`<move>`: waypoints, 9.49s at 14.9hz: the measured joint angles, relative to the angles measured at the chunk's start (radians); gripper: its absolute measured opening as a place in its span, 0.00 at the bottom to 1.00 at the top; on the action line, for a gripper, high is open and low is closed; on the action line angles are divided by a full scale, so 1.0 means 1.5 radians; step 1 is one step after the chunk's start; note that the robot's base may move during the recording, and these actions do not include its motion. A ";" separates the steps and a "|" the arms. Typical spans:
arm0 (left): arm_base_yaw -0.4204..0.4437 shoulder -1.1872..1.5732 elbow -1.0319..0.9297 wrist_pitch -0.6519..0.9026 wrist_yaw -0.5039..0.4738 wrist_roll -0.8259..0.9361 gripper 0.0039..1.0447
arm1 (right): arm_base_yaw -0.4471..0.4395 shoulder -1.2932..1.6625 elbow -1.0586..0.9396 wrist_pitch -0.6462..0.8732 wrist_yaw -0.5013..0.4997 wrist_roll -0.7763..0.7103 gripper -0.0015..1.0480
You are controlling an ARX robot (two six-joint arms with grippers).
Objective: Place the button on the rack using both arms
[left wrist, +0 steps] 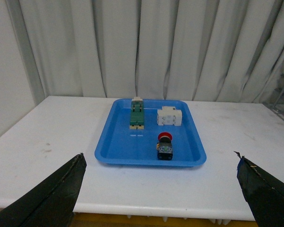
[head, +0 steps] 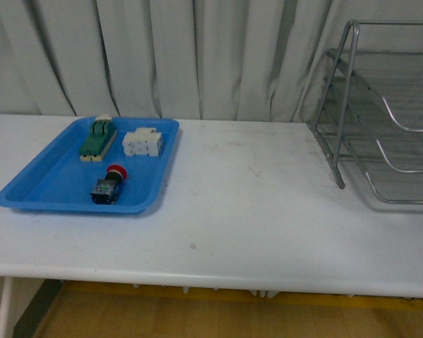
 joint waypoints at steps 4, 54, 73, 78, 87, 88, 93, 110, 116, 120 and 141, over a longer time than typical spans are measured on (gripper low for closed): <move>0.000 0.000 0.000 0.000 0.000 0.000 0.94 | 0.003 0.016 0.017 -0.001 0.000 -0.033 0.94; 0.000 0.000 0.000 0.000 0.000 0.000 0.94 | -0.183 -0.150 -0.304 0.000 -0.263 -0.008 0.94; 0.000 0.000 0.000 0.000 -0.001 0.000 0.94 | 0.300 -1.524 -0.572 -0.856 0.386 -0.986 0.02; 0.000 0.000 0.000 0.000 0.000 0.000 0.94 | 0.304 -1.529 -0.581 -0.860 0.401 -0.989 0.03; -0.024 0.655 0.390 0.031 0.000 -0.128 0.94 | 0.304 -1.529 -0.581 -0.860 0.401 -0.989 0.94; -0.019 0.773 0.454 0.053 0.017 -0.108 0.94 | 0.304 -1.529 -0.581 -0.860 0.401 -0.989 0.94; -0.050 1.194 0.738 -0.025 0.018 -0.065 0.94 | 0.304 -1.529 -0.581 -0.860 0.401 -0.989 0.94; -0.071 1.562 1.038 -0.105 -0.044 -0.024 0.94 | 0.304 -1.529 -0.581 -0.860 0.401 -0.989 0.94; -0.067 1.601 1.057 -0.101 -0.058 0.004 0.80 | 0.304 -1.529 -0.581 -0.860 0.401 -0.989 0.94; -0.072 1.602 1.059 -0.100 -0.055 0.003 0.39 | 0.304 -1.529 -0.581 -0.860 0.401 -0.989 0.94; -0.010 0.996 0.524 0.058 0.000 -0.028 0.35 | 0.304 -1.529 -0.581 -0.860 0.401 -0.989 0.94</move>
